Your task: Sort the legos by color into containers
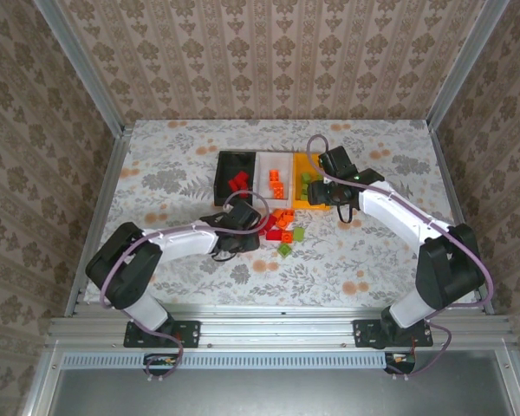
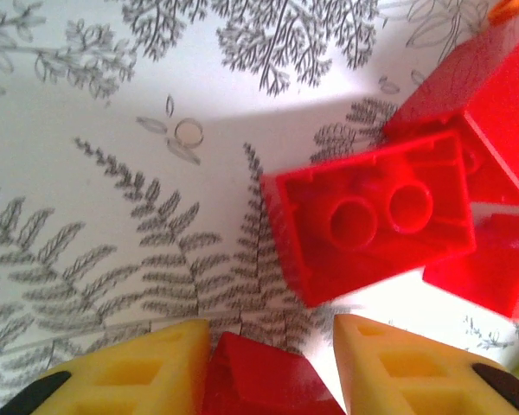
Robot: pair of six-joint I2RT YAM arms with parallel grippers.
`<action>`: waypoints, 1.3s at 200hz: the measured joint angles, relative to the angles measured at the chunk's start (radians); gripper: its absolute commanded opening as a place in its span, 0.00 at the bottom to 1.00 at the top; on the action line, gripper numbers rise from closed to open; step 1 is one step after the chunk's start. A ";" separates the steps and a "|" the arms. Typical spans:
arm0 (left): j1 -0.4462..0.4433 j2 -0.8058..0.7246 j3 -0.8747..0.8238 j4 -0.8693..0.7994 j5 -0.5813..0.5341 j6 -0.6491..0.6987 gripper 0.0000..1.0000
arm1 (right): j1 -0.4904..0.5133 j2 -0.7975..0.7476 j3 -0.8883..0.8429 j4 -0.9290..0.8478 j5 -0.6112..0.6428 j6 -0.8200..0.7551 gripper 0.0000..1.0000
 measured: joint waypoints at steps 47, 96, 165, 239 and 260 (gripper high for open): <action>-0.006 -0.134 -0.034 -0.058 -0.011 0.000 0.37 | 0.014 -0.010 -0.016 0.008 -0.002 0.017 0.61; 0.016 -0.210 0.029 -0.123 -0.038 0.055 0.37 | 0.015 -0.010 -0.034 0.027 -0.003 0.019 0.60; 0.092 -0.085 0.141 -0.132 -0.025 0.135 0.36 | 0.015 -0.027 -0.068 0.034 -0.003 0.019 0.60; 0.239 0.076 0.478 -0.159 0.004 0.253 0.36 | 0.015 -0.027 -0.075 0.055 -0.003 0.022 0.60; 0.279 0.188 0.615 -0.175 0.006 0.281 0.37 | 0.015 -0.027 -0.086 0.057 -0.003 0.022 0.60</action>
